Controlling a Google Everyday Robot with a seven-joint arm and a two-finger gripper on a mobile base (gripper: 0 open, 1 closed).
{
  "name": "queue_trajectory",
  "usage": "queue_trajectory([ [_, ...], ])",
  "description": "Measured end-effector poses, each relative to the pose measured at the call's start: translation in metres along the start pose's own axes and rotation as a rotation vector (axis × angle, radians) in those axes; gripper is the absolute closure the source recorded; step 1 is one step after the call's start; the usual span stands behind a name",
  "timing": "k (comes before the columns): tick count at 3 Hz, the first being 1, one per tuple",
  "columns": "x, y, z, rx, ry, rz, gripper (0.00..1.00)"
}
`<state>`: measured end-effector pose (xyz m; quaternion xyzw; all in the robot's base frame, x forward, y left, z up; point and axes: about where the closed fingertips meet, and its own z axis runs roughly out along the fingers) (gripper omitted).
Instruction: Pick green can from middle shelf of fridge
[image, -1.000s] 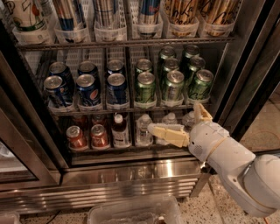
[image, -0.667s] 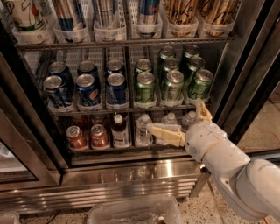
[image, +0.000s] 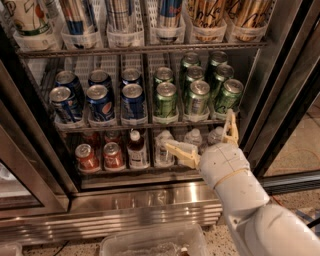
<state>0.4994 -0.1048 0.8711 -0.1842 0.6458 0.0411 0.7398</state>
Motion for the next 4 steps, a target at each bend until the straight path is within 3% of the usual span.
queue_trajectory([
  [1,-0.001,-0.001,-0.012,0.09,-0.02,-0.012,0.0],
  [2,0.012,-0.003,-0.02,0.14,-0.039,0.055,0.0],
  [3,0.031,-0.013,-0.03,0.17,-0.061,0.16,0.0],
  [4,0.031,-0.013,-0.03,0.17,-0.061,0.16,0.0],
])
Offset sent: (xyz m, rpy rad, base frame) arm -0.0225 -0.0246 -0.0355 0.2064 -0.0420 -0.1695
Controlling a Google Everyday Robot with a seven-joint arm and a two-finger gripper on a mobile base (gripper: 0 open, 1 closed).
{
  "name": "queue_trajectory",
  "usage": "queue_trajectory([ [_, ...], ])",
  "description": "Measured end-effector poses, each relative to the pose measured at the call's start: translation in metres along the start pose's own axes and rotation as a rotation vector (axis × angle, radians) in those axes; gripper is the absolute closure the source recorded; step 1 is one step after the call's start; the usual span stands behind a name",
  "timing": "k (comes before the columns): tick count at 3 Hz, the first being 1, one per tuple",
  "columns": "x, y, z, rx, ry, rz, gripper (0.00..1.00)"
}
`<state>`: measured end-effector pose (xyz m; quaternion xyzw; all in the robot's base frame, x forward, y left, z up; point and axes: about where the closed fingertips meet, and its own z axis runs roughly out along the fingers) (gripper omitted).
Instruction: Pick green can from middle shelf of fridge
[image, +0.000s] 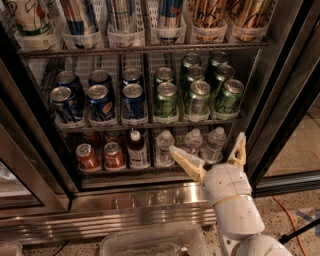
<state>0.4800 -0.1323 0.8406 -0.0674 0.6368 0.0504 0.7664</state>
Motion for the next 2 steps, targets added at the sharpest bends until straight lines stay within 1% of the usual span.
queue_trajectory([
  [1,0.006,-0.005,0.004,0.01,0.039,0.009,0.0],
  [2,0.016,-0.021,0.01,0.045,0.112,0.013,0.0],
])
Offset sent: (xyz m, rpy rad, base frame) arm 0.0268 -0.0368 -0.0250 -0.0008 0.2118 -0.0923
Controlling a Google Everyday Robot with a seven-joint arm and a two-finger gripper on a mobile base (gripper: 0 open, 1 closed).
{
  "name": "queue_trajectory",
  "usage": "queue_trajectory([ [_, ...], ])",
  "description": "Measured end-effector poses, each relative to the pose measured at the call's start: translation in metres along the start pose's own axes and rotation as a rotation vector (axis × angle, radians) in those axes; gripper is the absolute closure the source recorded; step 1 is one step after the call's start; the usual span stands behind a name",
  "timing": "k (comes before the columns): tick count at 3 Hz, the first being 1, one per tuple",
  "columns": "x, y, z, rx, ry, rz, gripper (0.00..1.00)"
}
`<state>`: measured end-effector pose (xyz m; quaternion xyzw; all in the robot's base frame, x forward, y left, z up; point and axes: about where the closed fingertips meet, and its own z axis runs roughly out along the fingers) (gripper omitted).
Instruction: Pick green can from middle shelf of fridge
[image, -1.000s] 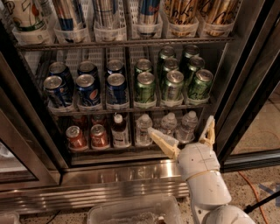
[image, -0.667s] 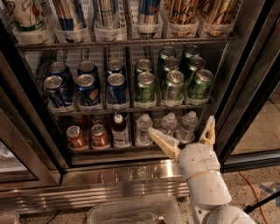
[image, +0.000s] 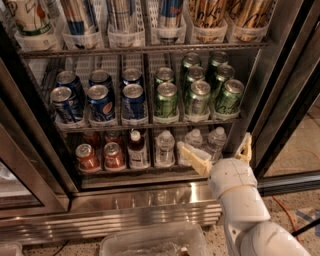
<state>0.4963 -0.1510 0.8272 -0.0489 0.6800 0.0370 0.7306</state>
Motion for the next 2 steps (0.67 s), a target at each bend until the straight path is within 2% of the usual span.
queue_trajectory([
  [1,0.007,-0.013,0.005,0.013,0.026,0.006,0.0],
  [2,0.014,-0.027,0.008,-0.002,0.016,-0.003,0.0],
])
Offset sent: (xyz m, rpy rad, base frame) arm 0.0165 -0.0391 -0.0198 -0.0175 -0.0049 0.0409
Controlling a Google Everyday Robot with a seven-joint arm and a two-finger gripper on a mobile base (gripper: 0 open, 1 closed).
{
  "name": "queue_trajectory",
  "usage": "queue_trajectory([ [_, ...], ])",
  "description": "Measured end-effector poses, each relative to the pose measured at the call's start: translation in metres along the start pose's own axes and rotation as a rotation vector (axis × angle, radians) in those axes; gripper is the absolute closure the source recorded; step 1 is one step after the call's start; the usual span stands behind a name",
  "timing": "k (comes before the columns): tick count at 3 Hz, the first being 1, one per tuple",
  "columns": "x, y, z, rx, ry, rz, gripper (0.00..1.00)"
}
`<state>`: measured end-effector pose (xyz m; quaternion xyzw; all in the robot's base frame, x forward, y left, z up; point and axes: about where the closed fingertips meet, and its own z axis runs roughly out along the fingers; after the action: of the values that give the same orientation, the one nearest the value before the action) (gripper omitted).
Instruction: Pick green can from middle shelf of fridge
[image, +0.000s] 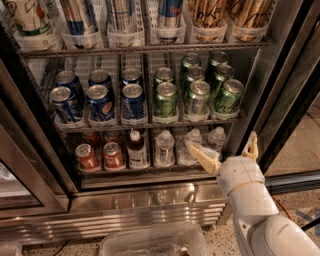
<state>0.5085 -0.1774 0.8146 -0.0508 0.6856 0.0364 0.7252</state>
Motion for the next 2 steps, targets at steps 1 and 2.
queue_trajectory([
  [1,0.0014,-0.0114,-0.0003,-0.036,-0.015,-0.021,0.0],
  [2,-0.004,-0.0152,0.001,-0.079,-0.039,-0.059,0.0],
])
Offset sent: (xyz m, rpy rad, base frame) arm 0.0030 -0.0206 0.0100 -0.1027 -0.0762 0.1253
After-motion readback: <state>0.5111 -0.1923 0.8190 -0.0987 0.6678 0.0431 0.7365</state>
